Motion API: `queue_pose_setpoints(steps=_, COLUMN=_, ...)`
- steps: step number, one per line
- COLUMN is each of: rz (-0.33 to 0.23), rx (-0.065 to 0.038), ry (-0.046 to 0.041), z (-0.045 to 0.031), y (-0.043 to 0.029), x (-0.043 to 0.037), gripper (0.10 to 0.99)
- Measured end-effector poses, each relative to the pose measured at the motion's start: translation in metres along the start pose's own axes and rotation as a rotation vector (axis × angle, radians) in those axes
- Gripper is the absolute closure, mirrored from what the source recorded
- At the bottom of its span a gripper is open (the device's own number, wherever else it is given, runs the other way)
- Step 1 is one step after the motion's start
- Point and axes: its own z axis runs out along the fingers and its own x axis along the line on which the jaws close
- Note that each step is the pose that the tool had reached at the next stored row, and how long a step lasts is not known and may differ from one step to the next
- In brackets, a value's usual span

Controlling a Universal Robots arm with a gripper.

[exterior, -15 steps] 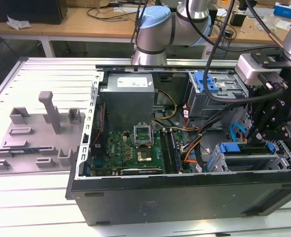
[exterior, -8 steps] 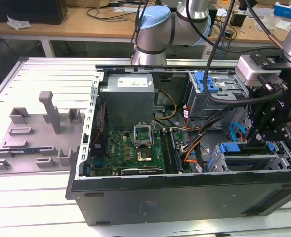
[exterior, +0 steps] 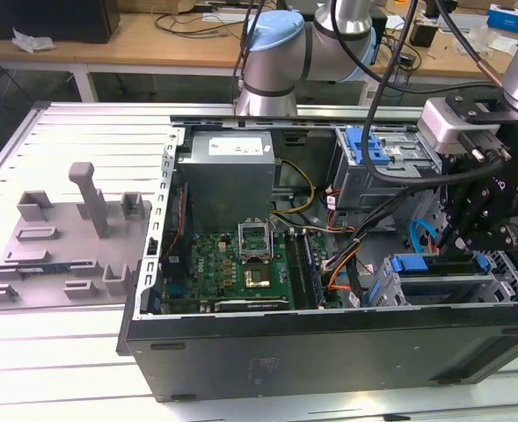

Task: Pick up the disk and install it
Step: 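Insert the second disk wire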

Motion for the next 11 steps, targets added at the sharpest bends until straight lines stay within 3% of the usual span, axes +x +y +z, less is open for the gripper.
queue_pose_setpoints(steps=11, rz=-0.006, rx=0.0, ry=-0.0002, z=0.0025, y=-0.0007, x=-0.0003, gripper=0.925)
